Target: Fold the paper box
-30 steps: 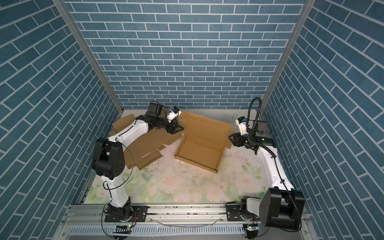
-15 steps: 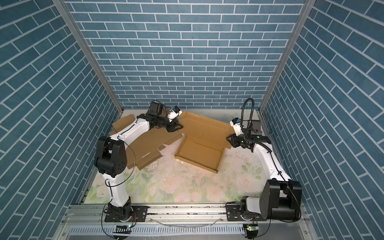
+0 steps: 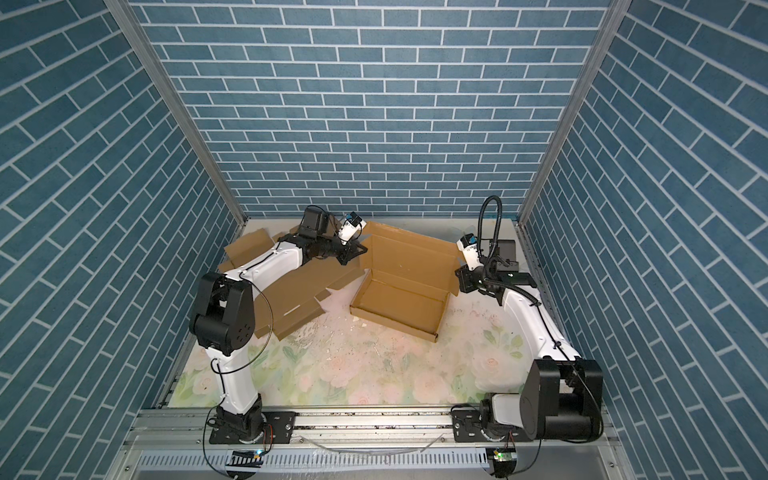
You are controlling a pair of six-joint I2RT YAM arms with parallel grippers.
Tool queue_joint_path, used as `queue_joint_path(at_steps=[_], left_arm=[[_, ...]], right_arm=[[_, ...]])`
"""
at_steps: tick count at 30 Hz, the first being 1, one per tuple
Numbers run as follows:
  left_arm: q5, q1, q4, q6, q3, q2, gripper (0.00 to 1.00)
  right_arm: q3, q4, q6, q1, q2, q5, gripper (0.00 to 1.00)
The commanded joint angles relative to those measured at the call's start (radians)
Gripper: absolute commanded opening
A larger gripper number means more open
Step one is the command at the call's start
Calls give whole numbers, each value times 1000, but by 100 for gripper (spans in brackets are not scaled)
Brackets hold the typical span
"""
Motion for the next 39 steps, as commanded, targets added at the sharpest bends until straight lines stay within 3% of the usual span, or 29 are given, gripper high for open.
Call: queue_joint_path(at_steps=[1, 11, 15, 22, 39], left_arm=[[-69, -17, 149, -119, -62, -62, 0], [-363, -89, 541, -383, -299, -175, 0], [-420, -127, 664, -466, -369, -168, 0], [-467, -159, 723, -505, -403, -130, 1], [-654, -265, 795, -519, -484, -77, 2]], right_arm=[[-15, 112, 66, 38, 0, 85, 0], [-34, 515, 200, 151, 100, 326, 0], [-65, 661, 236, 182, 152, 407, 0], [-140, 802, 271, 230, 179, 486, 0], [-276, 922, 366, 234, 195, 539, 0]])
